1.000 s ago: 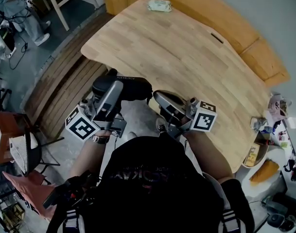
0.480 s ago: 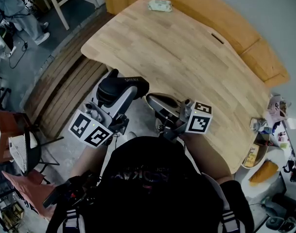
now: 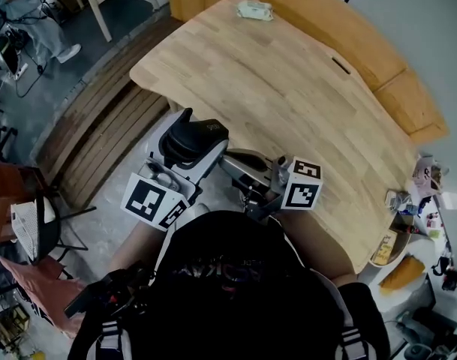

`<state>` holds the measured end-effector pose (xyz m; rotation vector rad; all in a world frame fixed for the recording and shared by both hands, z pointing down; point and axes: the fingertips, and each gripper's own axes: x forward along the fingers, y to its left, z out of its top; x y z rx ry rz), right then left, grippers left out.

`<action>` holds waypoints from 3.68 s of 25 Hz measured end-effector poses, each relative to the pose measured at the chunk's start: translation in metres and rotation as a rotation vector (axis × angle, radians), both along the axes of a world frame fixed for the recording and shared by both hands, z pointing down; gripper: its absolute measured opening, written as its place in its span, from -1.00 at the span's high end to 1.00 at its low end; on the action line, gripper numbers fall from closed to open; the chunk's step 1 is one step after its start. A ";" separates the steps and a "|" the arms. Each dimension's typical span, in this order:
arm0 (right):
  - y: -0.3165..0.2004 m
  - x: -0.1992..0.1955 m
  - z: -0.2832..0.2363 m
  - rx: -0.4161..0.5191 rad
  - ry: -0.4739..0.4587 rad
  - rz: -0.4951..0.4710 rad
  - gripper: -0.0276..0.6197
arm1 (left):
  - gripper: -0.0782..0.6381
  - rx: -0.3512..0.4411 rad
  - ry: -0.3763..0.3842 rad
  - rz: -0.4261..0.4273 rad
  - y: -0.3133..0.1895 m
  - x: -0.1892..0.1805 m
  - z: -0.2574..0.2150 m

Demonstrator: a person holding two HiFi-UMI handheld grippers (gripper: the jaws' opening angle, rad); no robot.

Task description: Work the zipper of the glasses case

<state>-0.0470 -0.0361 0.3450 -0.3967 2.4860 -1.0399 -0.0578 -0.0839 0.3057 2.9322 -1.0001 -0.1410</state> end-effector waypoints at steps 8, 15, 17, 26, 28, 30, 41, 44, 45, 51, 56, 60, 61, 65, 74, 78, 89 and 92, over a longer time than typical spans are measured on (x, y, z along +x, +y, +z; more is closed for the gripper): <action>0.003 -0.001 -0.002 -0.064 -0.119 -0.065 0.86 | -0.19 -0.073 0.036 0.080 0.003 0.003 0.007; 0.000 0.013 -0.020 -0.118 -0.312 -0.100 0.86 | -0.21 -0.073 0.125 0.183 0.013 -0.003 -0.006; -0.001 0.019 -0.025 -0.117 -0.344 -0.106 0.86 | -0.23 -0.046 0.128 0.209 0.017 -0.004 -0.009; 0.009 0.027 -0.041 -0.183 -0.499 -0.246 0.86 | -0.24 0.046 0.141 0.350 0.049 0.002 -0.017; 0.013 0.021 -0.040 -0.228 -0.506 -0.323 0.86 | -0.24 0.090 0.103 0.378 0.058 0.009 -0.022; 0.016 0.018 -0.039 -0.250 -0.500 -0.365 0.86 | -0.24 0.133 0.043 0.395 0.065 0.015 -0.023; 0.006 0.018 -0.026 -0.162 -0.171 -0.265 0.86 | -0.08 0.202 -0.363 0.330 0.053 0.016 0.016; 0.001 0.017 -0.018 -0.111 -0.023 -0.182 0.86 | -0.07 0.213 -0.451 0.281 0.044 0.017 0.024; 0.000 0.015 -0.016 -0.096 0.014 -0.163 0.86 | -0.06 0.223 -0.487 0.259 0.042 0.017 0.028; 0.000 0.004 -0.019 -0.005 0.148 -0.111 0.86 | -0.06 0.304 -0.747 0.122 0.021 0.015 0.053; -0.003 -0.006 -0.019 0.084 0.311 -0.038 0.86 | -0.05 0.336 -0.913 0.006 0.004 0.004 0.064; -0.002 -0.018 -0.013 0.148 0.439 -0.019 0.86 | -0.05 0.374 -1.093 -0.079 -0.009 -0.007 0.076; 0.000 -0.021 -0.012 0.160 0.461 -0.026 0.86 | -0.05 0.377 -1.135 -0.089 -0.011 -0.009 0.079; 0.008 -0.038 -0.006 0.199 0.532 -0.067 0.86 | -0.05 0.381 -1.263 -0.090 -0.011 -0.013 0.096; 0.012 -0.050 0.008 0.181 0.551 -0.122 0.86 | -0.05 0.390 -1.358 -0.059 -0.007 -0.012 0.114; 0.012 -0.044 0.001 0.127 0.438 -0.132 0.86 | -0.06 0.354 -1.240 -0.050 -0.003 -0.007 0.108; 0.013 0.001 -0.041 0.077 0.124 -0.199 0.86 | -0.01 0.411 -0.907 0.032 0.015 0.004 0.063; 0.009 -0.001 -0.030 0.159 0.315 -0.120 0.86 | 0.00 0.334 -1.014 0.007 0.009 -0.001 0.079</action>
